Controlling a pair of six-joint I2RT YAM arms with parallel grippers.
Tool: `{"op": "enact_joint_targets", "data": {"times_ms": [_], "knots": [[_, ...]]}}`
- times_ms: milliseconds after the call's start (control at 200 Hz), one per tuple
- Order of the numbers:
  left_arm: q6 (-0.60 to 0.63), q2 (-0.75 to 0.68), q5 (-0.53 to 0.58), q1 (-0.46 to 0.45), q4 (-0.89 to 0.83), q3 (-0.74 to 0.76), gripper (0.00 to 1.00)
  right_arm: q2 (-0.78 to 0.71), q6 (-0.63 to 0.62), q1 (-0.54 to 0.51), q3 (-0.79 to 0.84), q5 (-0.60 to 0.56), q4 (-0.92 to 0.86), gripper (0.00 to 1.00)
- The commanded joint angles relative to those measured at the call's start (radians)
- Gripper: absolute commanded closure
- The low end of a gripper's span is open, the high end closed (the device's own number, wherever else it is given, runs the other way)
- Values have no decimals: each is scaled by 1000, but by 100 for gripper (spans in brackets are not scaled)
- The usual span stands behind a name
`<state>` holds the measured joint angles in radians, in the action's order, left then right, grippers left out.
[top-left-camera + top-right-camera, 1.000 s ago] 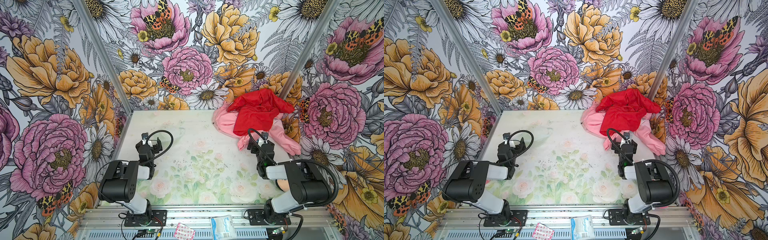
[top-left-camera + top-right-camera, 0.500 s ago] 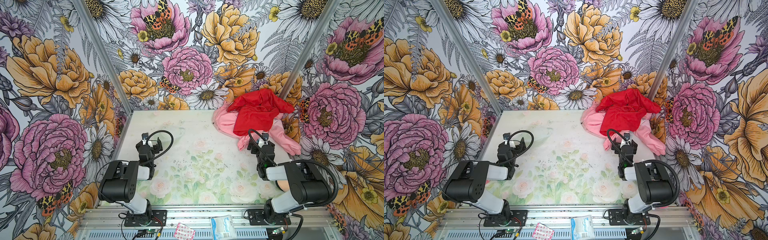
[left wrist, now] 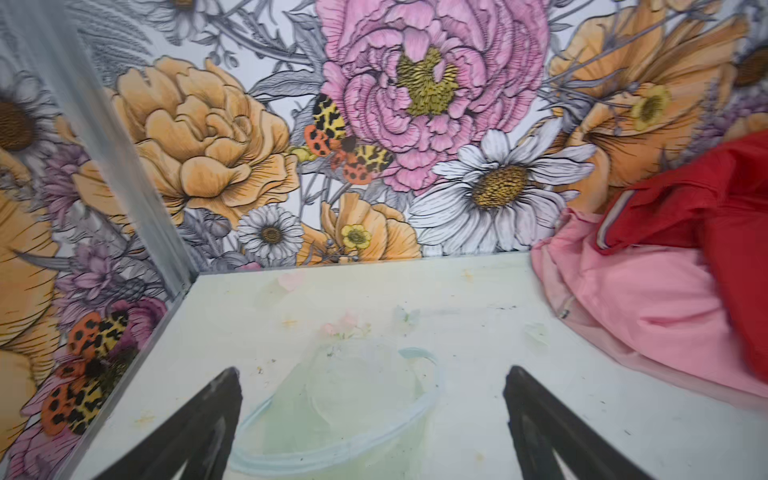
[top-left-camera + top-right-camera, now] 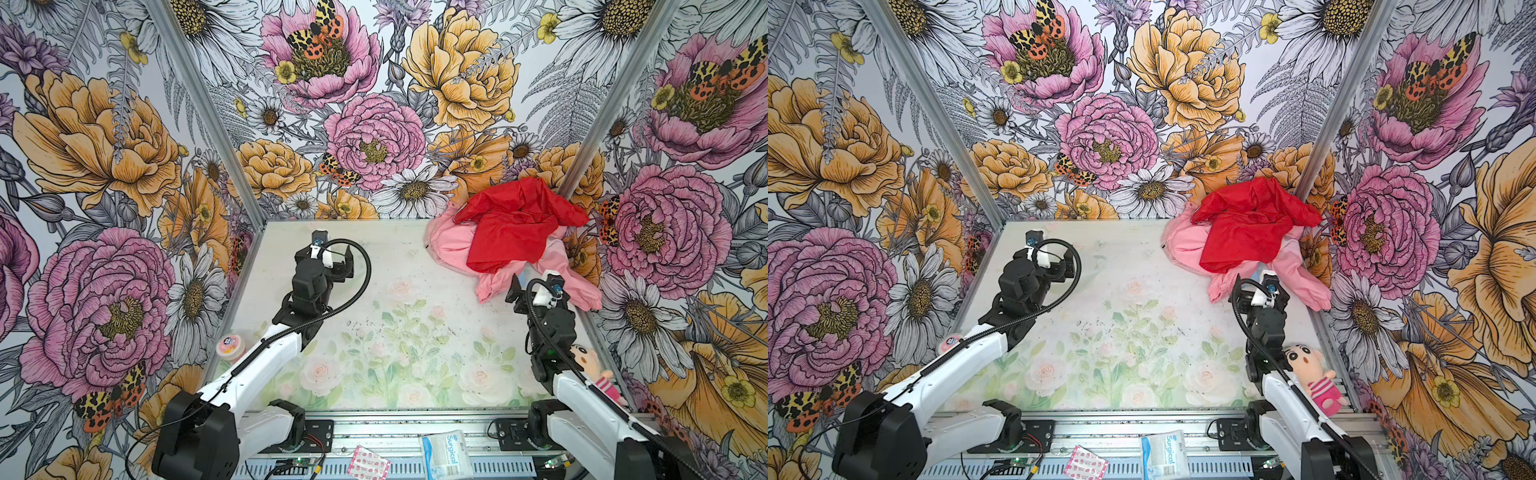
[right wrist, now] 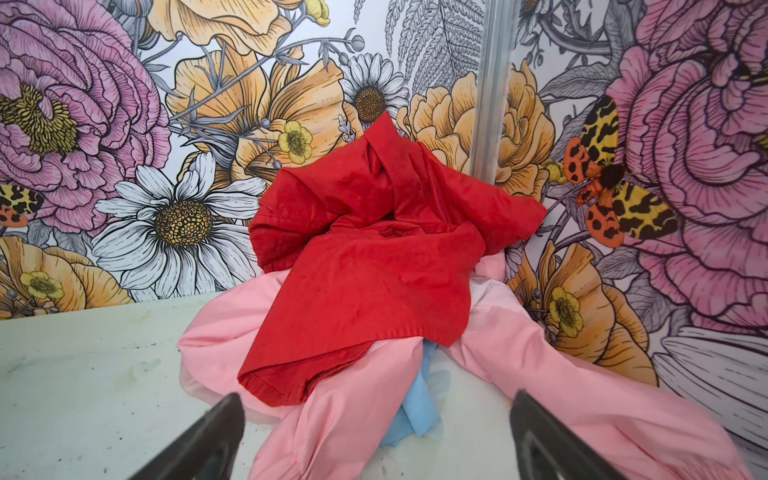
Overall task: Pick out a specific cloth from the pile
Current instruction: 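Grasp the light blue cloth with the right gripper while the left arm advances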
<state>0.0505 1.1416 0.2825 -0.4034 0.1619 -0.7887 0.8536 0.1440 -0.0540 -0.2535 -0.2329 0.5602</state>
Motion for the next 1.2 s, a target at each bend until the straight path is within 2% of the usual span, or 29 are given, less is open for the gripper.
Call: {"op": "enact_joint_targets", "data": {"times_ms": [0, 85, 190, 290, 380, 430, 490, 545, 651, 781, 1001, 1196], "knots": [[-6, 34, -196, -89, -306, -164, 1, -35, 115, 5, -117, -114, -404, 1], [68, 118, -307, -198, -458, -337, 1, 45, 194, 58, -251, -100, -617, 1], [252, 240, -273, -372, -630, -549, 1, 203, 270, 138, -385, 100, -758, 3], [411, 318, -272, -453, -659, -600, 1, 333, 320, 194, -466, 227, -806, 14], [493, 355, -342, -461, -654, -584, 1, 430, 379, 266, -486, 303, -794, 20], [491, 362, -381, -456, -613, -548, 1, 495, 401, 316, -504, 364, -776, 27], [462, 356, -412, -452, -540, -497, 1, 578, 426, 376, -538, 468, -744, 39], [435, 354, -437, -455, -519, -479, 1, 647, 448, 407, -574, 526, -720, 45], [454, 337, -380, -488, -518, -451, 1, 742, 476, 423, -629, 551, -666, 47], [475, 325, -282, -516, -519, -431, 1, 855, 502, 433, -689, 606, -611, 53], [464, 337, -283, -527, -519, -435, 1, 961, 529, 434, -745, 636, -561, 54], [458, 339, -279, -528, -515, -435, 1, 998, 573, 434, -724, 661, -495, 54]]}}
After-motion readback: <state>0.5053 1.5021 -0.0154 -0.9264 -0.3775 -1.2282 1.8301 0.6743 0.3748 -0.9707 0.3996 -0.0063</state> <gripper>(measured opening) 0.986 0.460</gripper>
